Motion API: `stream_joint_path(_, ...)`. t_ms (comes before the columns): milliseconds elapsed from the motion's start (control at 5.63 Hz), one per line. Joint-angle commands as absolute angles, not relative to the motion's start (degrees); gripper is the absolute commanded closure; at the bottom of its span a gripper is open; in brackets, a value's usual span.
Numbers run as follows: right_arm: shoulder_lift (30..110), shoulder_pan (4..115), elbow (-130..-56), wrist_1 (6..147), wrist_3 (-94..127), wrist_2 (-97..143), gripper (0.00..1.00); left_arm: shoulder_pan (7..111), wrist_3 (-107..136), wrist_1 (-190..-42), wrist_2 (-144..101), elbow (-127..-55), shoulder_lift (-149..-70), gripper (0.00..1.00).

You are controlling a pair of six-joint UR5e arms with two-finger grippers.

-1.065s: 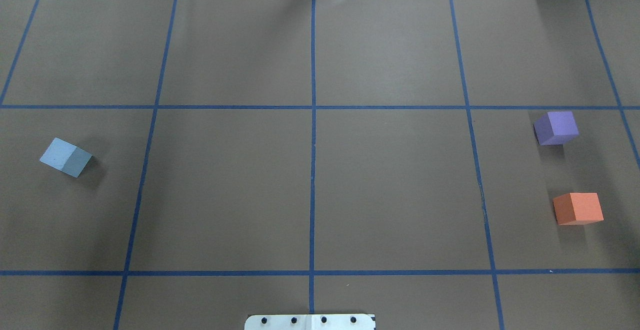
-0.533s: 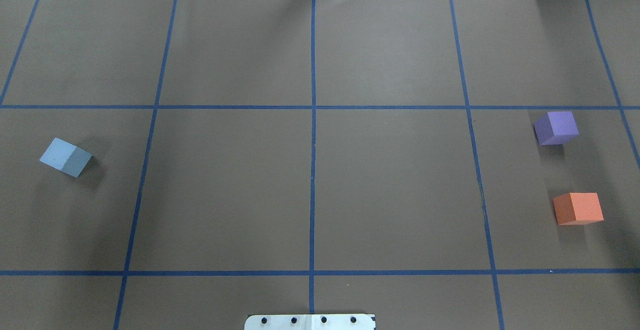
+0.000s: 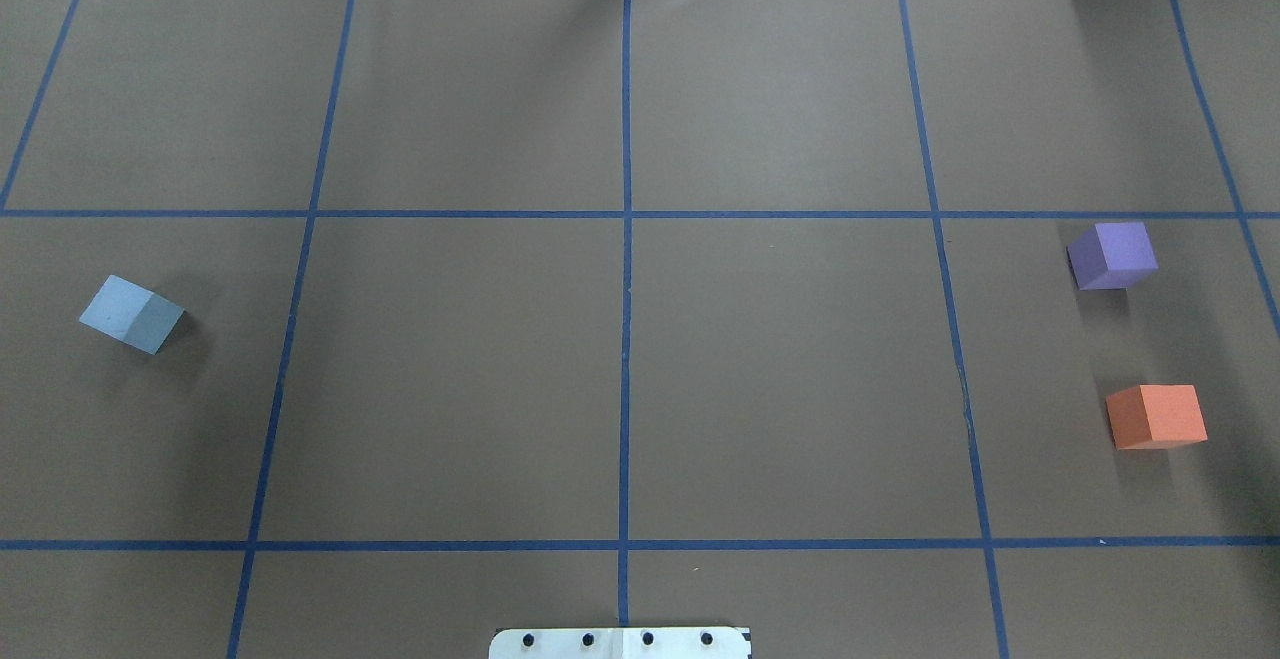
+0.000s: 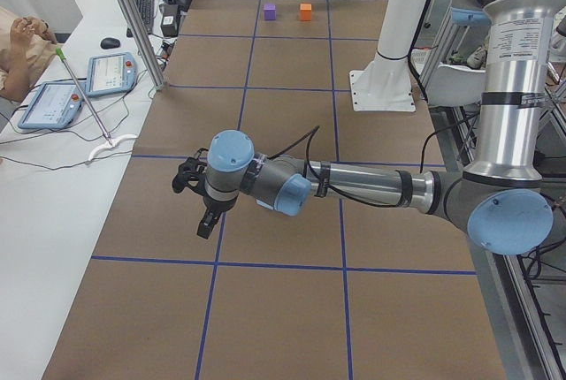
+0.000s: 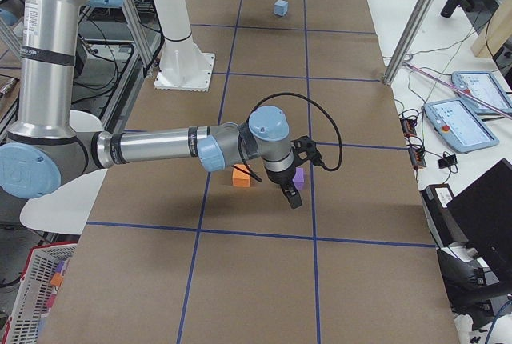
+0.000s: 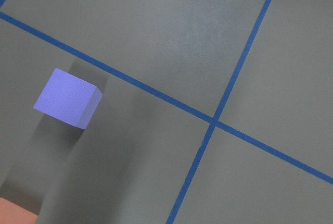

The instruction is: Place blue block between orange and purple blocks

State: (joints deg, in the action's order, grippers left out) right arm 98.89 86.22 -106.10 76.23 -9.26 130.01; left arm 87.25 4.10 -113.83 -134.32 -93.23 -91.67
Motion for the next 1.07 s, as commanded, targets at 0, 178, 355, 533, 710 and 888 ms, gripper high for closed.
stream_joint_path(0,98.4,86.2,-105.9,75.8,-7.1,130.2,0.00,77.3,5.6,-121.4,-133.9,-91.8,-92.0,0.00)
stream_joint_path(178,98.5,86.2,-105.9,75.8,-6.9,130.1,0.00,69.2,10.8,-122.0,-133.9,-90.4,-92.5,0.00)
stream_joint_path(355,98.5,86.2,-106.0,75.8,-6.9,130.0,0.00,64.9,19.0,-124.8,-133.6,-90.7,-92.6,0.00)
stream_joint_path(533,98.6,86.2,-106.0,75.8,-6.9,130.1,0.00,62.2,22.6,-127.8,-131.6,-90.7,-92.3,0.00)
stream_joint_path(710,98.7,86.2,-106.2,75.8,-6.9,130.1,0.00,58.5,25.6,-127.9,-128.4,-91.1,-92.2,0.00)
stream_joint_path(888,98.7,86.2,-106.2,75.8,-6.9,130.1,0.00,56.1,27.1,-127.8,-125.4,-91.1,-92.0,0.00)
